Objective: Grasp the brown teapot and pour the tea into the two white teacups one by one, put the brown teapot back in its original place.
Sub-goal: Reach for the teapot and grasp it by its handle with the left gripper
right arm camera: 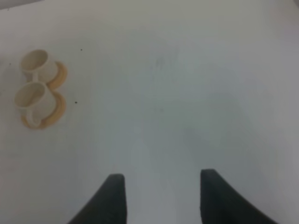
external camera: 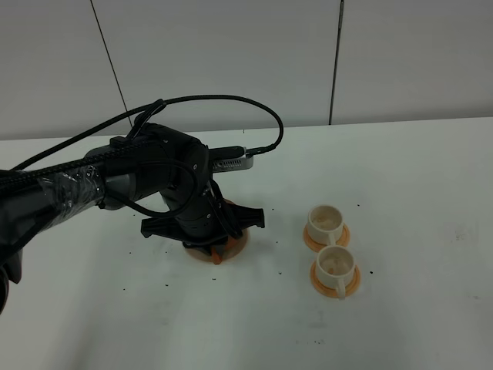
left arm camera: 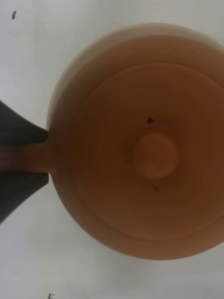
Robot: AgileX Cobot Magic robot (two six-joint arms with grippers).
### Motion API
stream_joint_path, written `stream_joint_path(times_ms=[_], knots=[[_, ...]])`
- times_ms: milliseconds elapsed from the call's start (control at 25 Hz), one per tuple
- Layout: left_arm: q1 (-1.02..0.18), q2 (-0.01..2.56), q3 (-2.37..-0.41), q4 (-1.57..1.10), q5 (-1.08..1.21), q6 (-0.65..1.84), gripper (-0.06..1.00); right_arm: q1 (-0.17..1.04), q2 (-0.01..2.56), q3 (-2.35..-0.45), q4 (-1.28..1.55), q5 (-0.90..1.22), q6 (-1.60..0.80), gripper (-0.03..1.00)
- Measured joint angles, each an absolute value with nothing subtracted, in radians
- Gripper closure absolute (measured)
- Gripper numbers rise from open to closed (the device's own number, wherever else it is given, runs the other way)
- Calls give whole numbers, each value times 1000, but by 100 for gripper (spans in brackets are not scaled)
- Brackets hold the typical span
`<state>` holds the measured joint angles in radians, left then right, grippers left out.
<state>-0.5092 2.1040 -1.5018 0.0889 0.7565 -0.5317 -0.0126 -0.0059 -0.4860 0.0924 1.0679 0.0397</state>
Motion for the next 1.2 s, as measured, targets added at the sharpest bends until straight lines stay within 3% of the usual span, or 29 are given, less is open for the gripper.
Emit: stream_joint_path(times_ms=[1200], knots=[[-509, 2068, -1503, 110, 739, -503, 77, -13, -6, -486, 92, 1068, 40, 61]])
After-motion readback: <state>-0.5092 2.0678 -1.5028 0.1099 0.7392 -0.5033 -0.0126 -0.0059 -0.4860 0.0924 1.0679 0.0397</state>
